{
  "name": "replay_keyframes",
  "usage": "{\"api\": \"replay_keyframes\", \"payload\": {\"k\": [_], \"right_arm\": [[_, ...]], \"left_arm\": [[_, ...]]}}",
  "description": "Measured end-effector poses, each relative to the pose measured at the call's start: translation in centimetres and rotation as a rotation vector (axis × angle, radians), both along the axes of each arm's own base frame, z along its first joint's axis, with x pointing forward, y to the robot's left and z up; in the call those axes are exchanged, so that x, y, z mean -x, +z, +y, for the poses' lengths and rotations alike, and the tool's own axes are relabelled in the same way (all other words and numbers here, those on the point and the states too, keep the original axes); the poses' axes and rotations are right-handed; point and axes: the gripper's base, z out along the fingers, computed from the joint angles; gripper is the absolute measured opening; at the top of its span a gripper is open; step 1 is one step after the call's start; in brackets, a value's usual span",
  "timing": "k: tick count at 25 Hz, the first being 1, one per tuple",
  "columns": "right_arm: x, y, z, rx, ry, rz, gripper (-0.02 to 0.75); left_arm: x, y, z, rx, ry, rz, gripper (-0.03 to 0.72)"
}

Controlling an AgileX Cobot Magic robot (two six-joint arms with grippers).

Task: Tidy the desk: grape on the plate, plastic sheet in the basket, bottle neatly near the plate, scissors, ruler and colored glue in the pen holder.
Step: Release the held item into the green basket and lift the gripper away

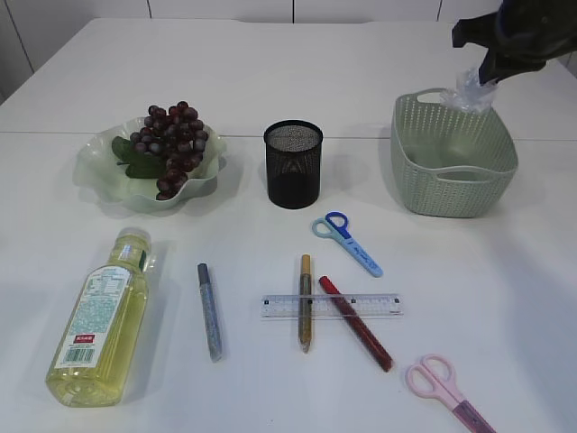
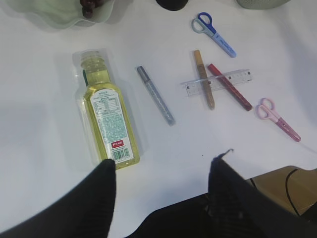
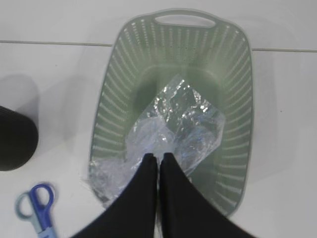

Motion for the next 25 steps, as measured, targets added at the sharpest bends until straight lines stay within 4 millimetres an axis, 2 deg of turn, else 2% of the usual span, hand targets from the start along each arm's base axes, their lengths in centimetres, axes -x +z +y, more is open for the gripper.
{"api": "replay_keyframes", "payload": {"k": [5,14,19,25], "right_arm": [[-2.2,-1.7,-0.5,0.01,-0.013,0.02,0.015],[-4.4,-4.2,-0.4,0.018,-0.013,0.072,0.035],[-4.8,-5.5,-0.4,0.019,-0.014,0.109,0.123],[-4.9,-5.5,-0.4,0.017,-0.016,0.093,0.285]], "left_arm": [[0.0,0.0,0.0,0.0,0.0,0.0,0.435],[0.1,0.1,-0.2,0.029,-0.01,0.008,0.435],[0.1,0.1,-0.3,0.039,-0.013,0.01,0.435],[0.1,0.1,-0.4,0.043,-0.014,0.011,0.435]]}}
